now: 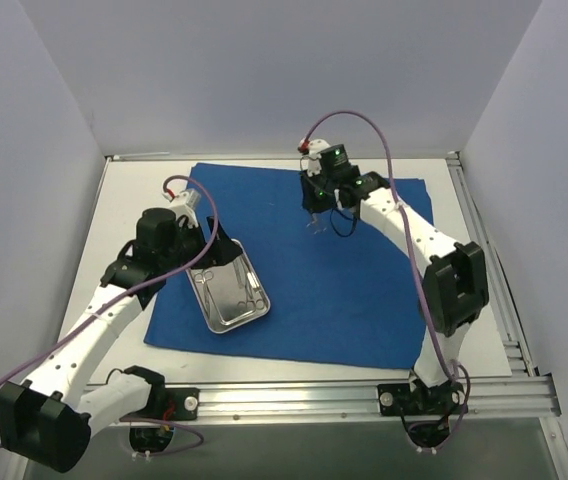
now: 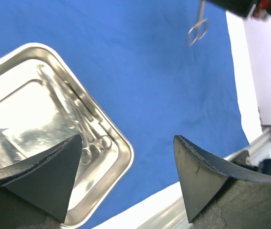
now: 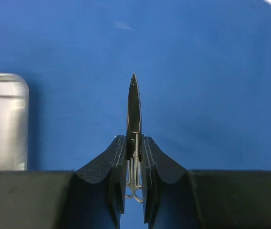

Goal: Open and lay out the surgical kit
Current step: Place the medical item in the surgical kit.

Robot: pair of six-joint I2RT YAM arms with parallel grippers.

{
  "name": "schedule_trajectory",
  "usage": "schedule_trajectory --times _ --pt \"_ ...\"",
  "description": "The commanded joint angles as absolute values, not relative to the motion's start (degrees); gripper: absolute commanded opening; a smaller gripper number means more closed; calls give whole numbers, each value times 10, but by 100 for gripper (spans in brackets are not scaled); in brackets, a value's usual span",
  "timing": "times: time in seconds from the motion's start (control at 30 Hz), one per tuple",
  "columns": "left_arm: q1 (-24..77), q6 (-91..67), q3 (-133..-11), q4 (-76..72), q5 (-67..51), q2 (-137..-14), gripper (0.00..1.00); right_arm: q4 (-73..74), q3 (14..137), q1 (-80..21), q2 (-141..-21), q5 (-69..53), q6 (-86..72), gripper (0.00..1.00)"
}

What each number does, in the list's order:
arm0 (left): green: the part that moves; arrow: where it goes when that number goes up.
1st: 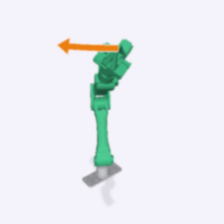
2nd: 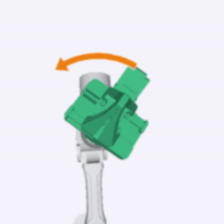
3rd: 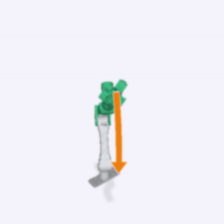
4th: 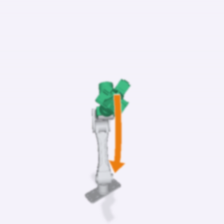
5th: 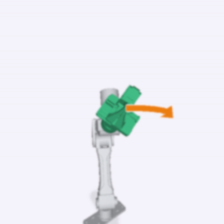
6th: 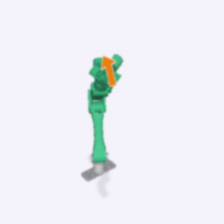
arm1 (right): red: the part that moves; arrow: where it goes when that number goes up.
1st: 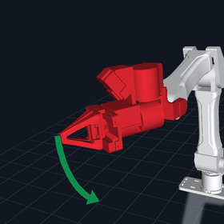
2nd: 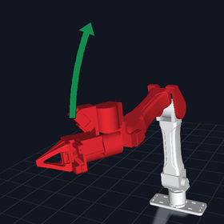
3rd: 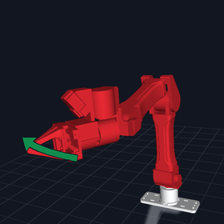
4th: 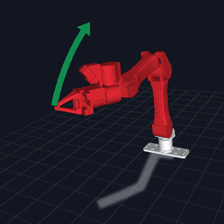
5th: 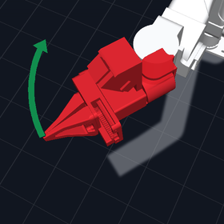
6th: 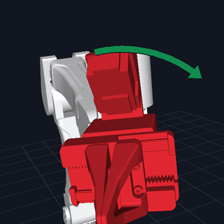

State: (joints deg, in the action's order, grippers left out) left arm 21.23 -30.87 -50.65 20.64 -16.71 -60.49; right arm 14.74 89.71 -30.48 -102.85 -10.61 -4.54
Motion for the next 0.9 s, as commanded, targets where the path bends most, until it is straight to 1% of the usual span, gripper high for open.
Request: schedule_trajectory --times 0.0,0.07,0.2,0.23,0.33,0.47,0.57,0.7,0.8,0.87 --pt "201 -264 -545 270 -148 -612 86 223 944 -256 -1064 -19 53 0" --pt "198 -249 -545 266 -160 -612 86 254 975 -233 -1108 -7 70 0" --pt "214 -207 -573 294 -135 -620 86 302 1056 -155 -1186 -24 113 0" --pt "219 -192 -579 297 -126 -623 86 316 1086 -147 -1200 -21 122 0" --pt "231 -170 -598 315 -120 -635 86 323 1114 -124 -1238 -25 166 0" --pt "237 -156 -600 323 -117 -643 87 352 1178 -123 -1307 -18 242 0" --pt "236 -154 -599 323 -122 -650 87 366 1192 -115 -1336 -26 285 0" --pt "231 -156 -592 309 -138 -657 87 375 1205 -98 -1356 -69 317 0" --pt "225 -160 -591 301 -153 -666 86 412 1232 -84 -1388 -68 330 0" --pt "221 -163 -591 298 -157 -673 86 415 1225 -78 -1391 -72 333 0"
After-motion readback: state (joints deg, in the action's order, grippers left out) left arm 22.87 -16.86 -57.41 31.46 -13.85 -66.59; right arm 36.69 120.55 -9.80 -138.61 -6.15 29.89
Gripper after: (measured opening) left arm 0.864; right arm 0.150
